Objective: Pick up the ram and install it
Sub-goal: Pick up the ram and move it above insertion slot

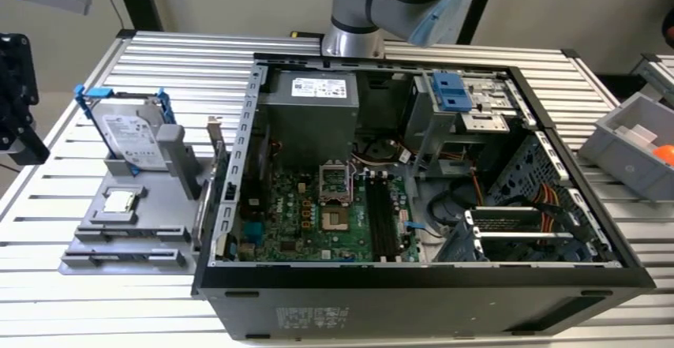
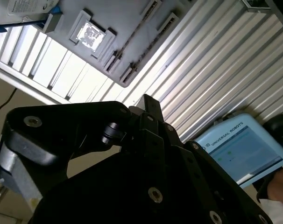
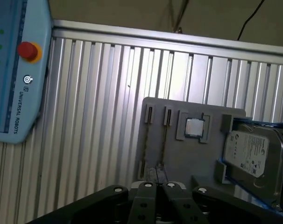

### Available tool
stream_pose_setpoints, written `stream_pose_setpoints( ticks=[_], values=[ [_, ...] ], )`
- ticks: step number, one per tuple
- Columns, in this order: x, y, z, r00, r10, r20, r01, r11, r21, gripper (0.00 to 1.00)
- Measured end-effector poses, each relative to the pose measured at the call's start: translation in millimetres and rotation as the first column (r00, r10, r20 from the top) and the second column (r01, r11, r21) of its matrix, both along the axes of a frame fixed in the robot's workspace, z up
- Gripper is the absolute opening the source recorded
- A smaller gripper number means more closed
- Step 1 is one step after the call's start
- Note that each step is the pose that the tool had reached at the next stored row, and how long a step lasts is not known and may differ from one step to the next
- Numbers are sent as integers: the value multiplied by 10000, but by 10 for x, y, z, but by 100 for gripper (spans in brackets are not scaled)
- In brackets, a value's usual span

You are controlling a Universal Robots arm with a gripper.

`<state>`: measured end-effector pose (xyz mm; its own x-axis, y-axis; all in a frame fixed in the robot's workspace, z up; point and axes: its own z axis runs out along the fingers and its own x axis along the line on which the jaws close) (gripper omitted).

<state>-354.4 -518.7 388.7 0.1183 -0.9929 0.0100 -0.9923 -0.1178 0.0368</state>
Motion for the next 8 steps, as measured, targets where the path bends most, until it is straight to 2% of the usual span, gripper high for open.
stream_pose_setpoints(
  ticks=[8],
  values=[
    [0,6,-1,10000,-11,2,11,10000,1,0]
  ],
)
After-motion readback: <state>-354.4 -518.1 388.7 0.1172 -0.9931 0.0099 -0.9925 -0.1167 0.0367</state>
